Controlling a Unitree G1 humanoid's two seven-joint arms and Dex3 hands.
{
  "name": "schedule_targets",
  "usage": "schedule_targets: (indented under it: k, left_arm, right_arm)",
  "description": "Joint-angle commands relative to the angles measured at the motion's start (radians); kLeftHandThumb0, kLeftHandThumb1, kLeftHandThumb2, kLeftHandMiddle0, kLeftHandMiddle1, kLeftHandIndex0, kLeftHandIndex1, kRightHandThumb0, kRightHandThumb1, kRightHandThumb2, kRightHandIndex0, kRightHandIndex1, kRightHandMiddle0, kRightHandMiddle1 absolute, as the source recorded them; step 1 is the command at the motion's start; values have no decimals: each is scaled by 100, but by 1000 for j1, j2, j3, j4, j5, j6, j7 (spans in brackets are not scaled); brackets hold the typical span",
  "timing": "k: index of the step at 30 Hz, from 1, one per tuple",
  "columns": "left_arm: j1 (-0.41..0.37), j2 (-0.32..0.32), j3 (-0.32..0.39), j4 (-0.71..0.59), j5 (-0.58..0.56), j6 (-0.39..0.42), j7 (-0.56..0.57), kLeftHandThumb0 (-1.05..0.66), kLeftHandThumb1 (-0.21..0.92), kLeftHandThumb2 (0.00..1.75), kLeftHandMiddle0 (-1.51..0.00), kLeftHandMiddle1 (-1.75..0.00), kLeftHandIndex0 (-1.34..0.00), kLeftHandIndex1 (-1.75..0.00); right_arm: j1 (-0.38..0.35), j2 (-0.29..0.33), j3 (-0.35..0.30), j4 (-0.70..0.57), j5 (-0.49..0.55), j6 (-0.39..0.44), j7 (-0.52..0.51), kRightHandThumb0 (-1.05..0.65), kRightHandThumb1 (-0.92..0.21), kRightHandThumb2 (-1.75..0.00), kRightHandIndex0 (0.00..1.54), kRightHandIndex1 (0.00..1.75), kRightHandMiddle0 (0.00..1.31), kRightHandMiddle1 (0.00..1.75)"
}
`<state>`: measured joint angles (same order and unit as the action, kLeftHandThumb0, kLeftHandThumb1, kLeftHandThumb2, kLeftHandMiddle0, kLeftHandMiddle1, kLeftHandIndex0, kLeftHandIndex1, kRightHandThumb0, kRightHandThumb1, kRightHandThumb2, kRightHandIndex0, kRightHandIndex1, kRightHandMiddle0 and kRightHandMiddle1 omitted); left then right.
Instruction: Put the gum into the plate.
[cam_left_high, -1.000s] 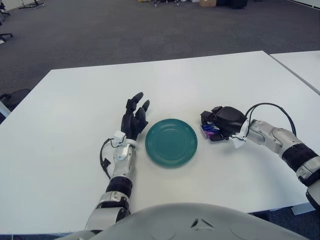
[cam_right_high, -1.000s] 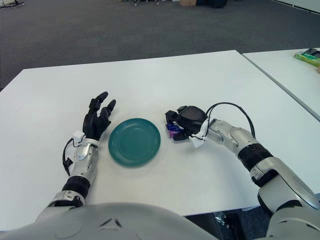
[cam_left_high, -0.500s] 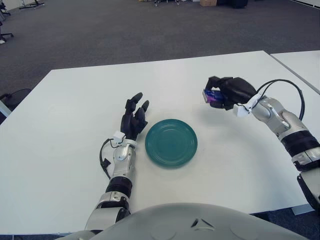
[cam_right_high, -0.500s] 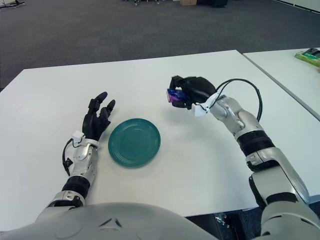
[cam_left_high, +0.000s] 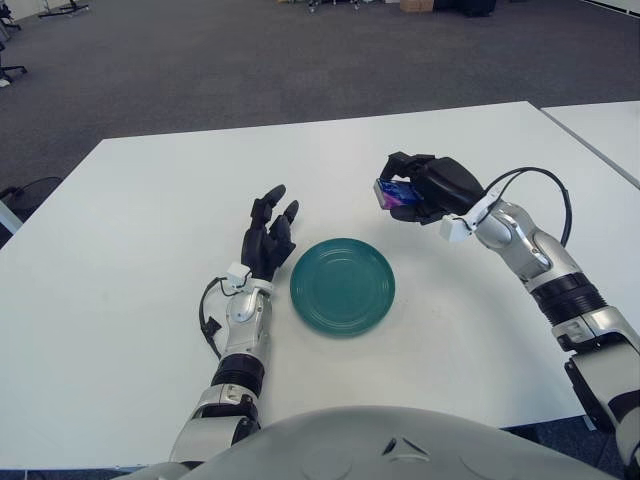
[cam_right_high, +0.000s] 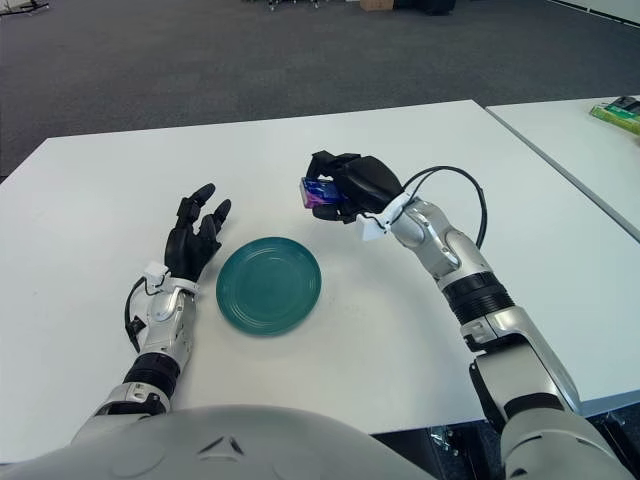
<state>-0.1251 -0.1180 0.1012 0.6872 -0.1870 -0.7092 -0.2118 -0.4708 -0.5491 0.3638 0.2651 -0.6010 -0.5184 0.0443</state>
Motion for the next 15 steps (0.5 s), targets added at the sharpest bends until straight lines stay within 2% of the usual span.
schedule_targets:
  k: [1,6,15]
  left_arm:
    - [147,-110,1,93,-17,4,33,-83,92,66,-59,-4,-13,-84]
    - [143,-108,-5,101,8,-1,75,-79,92,66,-58,-3,-12,-83]
    - [149,-117,-14,91,12,-2,104,-73,92,68,-56,-2,-12,-83]
  right_arm:
    - [6,9,5,-38,-12,-6,27,-44,-92,-54,113,175,85,175]
    - [49,19,43,-66,-71,-59,-3,-45,-92,-52,111,175,82,175]
    - [49,14,68,-94,-155,-95,-2,-46,-92,-52,108,175,78,175]
